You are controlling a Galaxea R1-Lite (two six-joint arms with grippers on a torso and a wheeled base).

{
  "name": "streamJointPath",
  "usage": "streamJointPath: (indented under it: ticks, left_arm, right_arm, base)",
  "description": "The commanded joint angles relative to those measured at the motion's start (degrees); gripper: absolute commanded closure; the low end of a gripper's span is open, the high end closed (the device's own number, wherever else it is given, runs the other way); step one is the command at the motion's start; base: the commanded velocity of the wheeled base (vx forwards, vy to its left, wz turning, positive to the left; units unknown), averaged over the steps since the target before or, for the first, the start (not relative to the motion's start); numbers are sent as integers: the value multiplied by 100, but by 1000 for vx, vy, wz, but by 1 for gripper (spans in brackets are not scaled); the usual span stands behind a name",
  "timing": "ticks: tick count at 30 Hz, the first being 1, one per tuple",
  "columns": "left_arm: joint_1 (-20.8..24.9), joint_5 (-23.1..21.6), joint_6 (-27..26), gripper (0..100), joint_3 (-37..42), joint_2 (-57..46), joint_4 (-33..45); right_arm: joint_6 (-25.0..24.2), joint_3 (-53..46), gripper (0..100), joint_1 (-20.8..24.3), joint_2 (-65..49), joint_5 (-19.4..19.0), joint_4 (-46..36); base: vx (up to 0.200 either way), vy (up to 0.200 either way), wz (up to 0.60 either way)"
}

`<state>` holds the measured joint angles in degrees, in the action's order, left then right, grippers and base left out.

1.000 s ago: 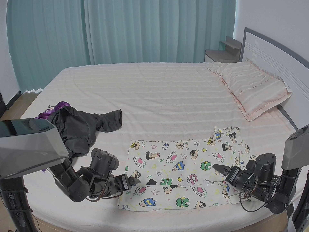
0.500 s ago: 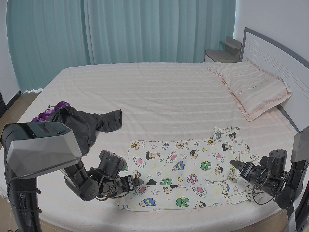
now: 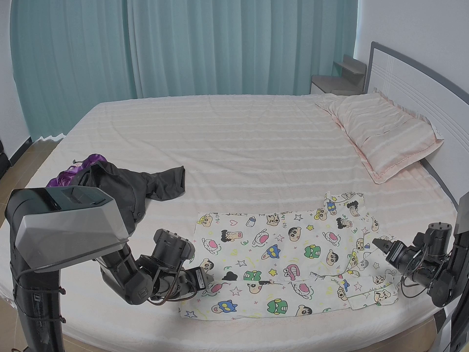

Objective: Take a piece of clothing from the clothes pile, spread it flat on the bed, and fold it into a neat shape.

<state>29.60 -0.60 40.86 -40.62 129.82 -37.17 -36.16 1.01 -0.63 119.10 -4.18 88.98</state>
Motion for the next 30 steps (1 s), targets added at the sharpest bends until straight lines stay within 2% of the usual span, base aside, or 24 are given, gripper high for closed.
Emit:
streamJointPath:
  ticks: [1,2,3,4,5,6,12,15,16,17,21,25,30]
  left_arm:
    - [11,16,1,100,-16,26,-1]
    - [11,16,1,100,-16,26,-1]
    - [11,104,9,100,-16,26,8]
    - [11,121,9,100,-16,26,8]
    - [11,218,18,100,-16,44,8]
    - [11,315,36,100,1,88,-1]
    - [11,341,106,100,28,79,-10]
    - [11,359,220,100,10,79,-18]
    - [11,359,220,100,10,79,-18]
    - [11,359,343,100,1,52,-18]
    - [11,350,458,100,-16,44,-27]
    - [11,350,466,100,-16,44,-27]
    - [11,350,458,100,10,44,-106]
  right_arm:
    - [531,-101,0,-772,104,-355,49]
    - [531,-101,0,-772,104,-355,49]
    - [1146,-101,0,-1114,263,-496,49]
    - [1190,-101,0,-1141,280,-505,49]
    - [1638,-101,0,-1404,456,-672,49]
    - [2157,-101,0,-1747,667,-1014,49]
    - [3000,-101,0,-2204,1221,-1551,23]
    - [3203,-101,0,-2274,1449,-1946,23]
    - [3203,-101,0,-2274,1449,-1946,23]
    - [3229,-101,0,-2301,1493,-2219,23]
    - [3317,-101,0,-2248,1695,-2491,23]
    - [3519,-101,0,-2257,1889,-2597,58]
    - [3633,-101,0,-2283,1941,-3027,76]
  base:
    - [0,0,0]
    - [0,0,0]
    - [0,0,0]
    - [0,0,0]
    - [0,0,0]
    - [0,0,0]
    - [0,0,0]
    - [0,0,0]
    - [0,0,0]
    - [0,0,0]
    - [0,0,0]
    - [0,0,0]
    - [0,0,0]
